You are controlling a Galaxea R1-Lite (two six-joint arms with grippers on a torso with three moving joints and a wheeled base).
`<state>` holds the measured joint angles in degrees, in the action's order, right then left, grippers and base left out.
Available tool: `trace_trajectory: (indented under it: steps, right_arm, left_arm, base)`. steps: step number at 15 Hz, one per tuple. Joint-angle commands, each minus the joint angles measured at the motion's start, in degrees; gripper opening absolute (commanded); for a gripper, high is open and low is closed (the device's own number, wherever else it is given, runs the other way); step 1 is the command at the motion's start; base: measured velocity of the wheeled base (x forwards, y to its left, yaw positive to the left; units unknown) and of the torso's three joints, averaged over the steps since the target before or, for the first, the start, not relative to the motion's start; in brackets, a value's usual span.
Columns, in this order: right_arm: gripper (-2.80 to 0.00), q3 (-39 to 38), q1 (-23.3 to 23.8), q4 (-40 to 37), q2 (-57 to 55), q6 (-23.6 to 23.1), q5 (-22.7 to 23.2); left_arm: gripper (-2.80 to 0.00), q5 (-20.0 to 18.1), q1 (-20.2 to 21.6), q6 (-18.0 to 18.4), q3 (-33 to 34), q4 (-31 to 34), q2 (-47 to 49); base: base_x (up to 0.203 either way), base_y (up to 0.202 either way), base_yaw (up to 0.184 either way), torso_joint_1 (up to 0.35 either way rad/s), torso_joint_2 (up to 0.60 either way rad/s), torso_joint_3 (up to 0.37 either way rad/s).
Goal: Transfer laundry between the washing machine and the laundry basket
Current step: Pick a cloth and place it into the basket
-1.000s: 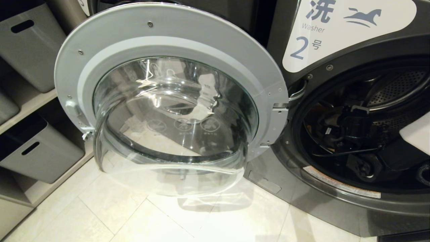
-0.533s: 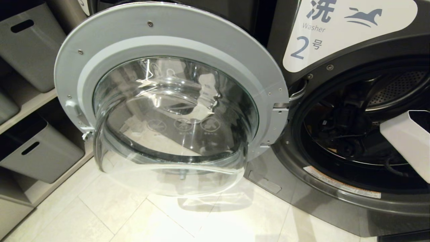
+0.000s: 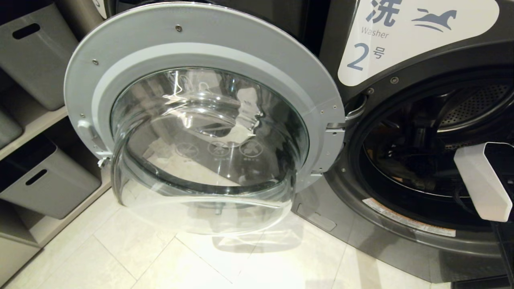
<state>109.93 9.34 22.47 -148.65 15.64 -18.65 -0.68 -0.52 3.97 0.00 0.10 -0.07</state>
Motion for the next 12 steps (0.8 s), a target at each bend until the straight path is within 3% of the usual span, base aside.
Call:
trace_trajectory:
  steps: [1, 3, 12]
  right_arm:
    - [0.0, 0.8, 0.2, -0.2, -2.0, 0.5, 2.9]
    - [0.0, 1.1, 0.2, -1.4, -2.4, 0.9, 4.8]
    - [0.0, 2.0, 0.4, -0.8, -5.0, 0.9, 4.9]
  left_arm:
    - [-2.8, 0.0, 0.0, 0.0, 0.0, 0.0, -0.1]
    - [-2.8, 0.0, 0.0, 0.1, 0.0, 0.0, 0.0]
    - [-2.8, 0.0, 0.0, 0.0, 0.0, 0.0, -0.1]
  base:
    - [0.0, 0.0, 0.0, 0.0, 0.0, 0.0]
    - [0.0, 0.0, 0.0, 0.0, 0.0, 0.0]
    - [0.0, 0.0, 0.0, 0.0, 0.0, 0.0]
